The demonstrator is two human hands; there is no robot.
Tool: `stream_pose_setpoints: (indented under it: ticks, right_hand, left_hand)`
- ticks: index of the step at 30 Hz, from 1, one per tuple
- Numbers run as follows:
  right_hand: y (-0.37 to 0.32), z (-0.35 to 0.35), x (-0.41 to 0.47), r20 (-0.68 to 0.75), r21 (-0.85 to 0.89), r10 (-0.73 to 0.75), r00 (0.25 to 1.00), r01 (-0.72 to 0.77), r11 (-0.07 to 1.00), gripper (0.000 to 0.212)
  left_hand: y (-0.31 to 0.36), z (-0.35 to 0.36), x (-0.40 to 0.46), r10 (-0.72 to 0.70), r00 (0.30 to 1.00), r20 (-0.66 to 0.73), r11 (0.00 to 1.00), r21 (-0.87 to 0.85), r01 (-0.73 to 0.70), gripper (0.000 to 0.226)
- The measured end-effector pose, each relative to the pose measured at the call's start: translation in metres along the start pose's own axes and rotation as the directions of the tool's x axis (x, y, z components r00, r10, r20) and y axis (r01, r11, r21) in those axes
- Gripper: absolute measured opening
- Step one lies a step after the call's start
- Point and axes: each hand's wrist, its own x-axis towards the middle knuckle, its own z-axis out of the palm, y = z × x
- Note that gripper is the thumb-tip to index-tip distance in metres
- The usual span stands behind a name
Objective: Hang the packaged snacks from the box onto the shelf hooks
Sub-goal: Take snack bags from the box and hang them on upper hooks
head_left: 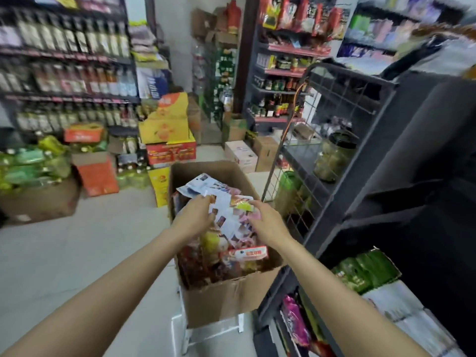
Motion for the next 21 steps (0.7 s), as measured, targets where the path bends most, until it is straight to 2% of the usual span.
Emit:
stream_pose_setpoints:
  ticks: [3,7,11,14,16,18,21]
  right_hand:
    - [0.005,0.011,0.041,0.079,-0.012,-0.057,0.995,0.058,0.998,0.049]
    - [0.012,0.030,0.093,0.233,-0.124,-0.054,0.971,0.085,0.989,0.035]
    - [0.015,0.052,0.122,0.273,-0.056,-0.028,0.962,0.045,0.997,0.025]
    - [0.017,0.060,0.130,0.357,-0.069,-0.055,0.933,0.085,0.994,0.014]
    - [0.016,0.057,0.133,0.328,-0.028,-0.085,0.941,0.099,0.995,0.013]
    - [0.014,0.049,0.134,0.242,0.068,-0.108,0.964,0.094,0.993,0.017]
    - [0.006,0.029,0.135,0.118,0.181,-0.136,0.984,0.113,0.977,0.021]
  left_hand:
    - [-0.029,0.007,0.023,-0.033,0.999,0.030,0.999,0.022,0.032,0.045]
    - [-0.043,0.007,0.038,-0.092,0.993,0.075,0.996,-0.013,0.094,0.032]
    - [-0.060,0.007,0.047,-0.205,0.979,-0.003,0.977,-0.067,0.205,0.021]
    - [-0.064,0.002,0.050,-0.218,0.976,0.013,0.966,-0.141,0.217,0.021]
    - [-0.059,-0.005,0.053,-0.157,0.987,0.042,0.970,-0.183,0.162,0.026]
    - [-0.048,-0.014,0.057,-0.073,0.996,0.047,0.967,-0.239,0.082,0.029]
    - [-0.026,-0.030,0.061,0.020,1.000,-0.015,0.969,-0.246,-0.023,0.022]
